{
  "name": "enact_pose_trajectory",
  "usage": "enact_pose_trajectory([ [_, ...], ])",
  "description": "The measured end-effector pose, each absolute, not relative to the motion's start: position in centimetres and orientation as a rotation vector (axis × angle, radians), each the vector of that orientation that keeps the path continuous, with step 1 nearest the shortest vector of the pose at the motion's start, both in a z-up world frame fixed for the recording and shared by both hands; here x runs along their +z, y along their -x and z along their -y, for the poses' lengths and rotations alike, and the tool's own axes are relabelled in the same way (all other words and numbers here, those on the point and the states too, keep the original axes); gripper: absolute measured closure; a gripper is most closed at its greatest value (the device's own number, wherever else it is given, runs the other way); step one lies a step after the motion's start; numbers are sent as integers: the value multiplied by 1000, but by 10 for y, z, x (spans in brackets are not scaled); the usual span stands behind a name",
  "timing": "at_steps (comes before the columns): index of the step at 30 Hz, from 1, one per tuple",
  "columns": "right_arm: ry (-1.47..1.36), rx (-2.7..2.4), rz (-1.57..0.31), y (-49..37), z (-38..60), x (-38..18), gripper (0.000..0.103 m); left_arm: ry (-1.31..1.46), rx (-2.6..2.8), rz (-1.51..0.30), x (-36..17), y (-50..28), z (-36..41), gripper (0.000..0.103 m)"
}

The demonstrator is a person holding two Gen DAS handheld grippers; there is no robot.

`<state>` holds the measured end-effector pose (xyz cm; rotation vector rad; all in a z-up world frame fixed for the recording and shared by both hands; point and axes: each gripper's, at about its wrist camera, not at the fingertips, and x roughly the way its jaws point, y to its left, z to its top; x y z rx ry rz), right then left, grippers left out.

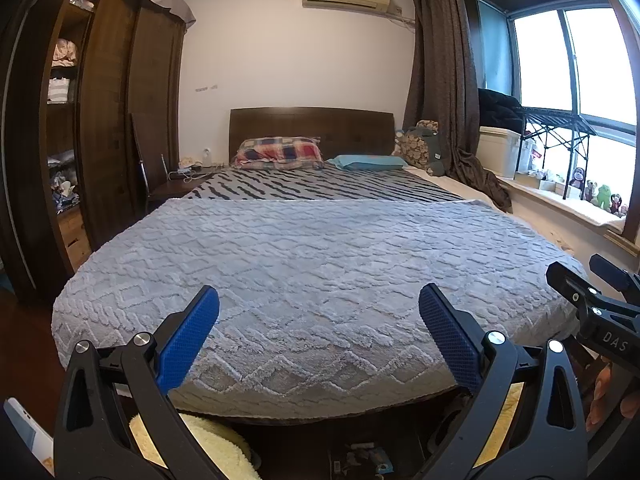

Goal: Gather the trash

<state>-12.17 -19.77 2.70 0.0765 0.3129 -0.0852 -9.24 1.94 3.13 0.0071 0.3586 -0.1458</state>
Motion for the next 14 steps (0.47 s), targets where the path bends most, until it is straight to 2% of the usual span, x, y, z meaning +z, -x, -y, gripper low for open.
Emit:
enact_pose_trajectory([
  [14,-75,-84,-319,121,200,27,3,-15,-135,-360,31,90,-19,8],
])
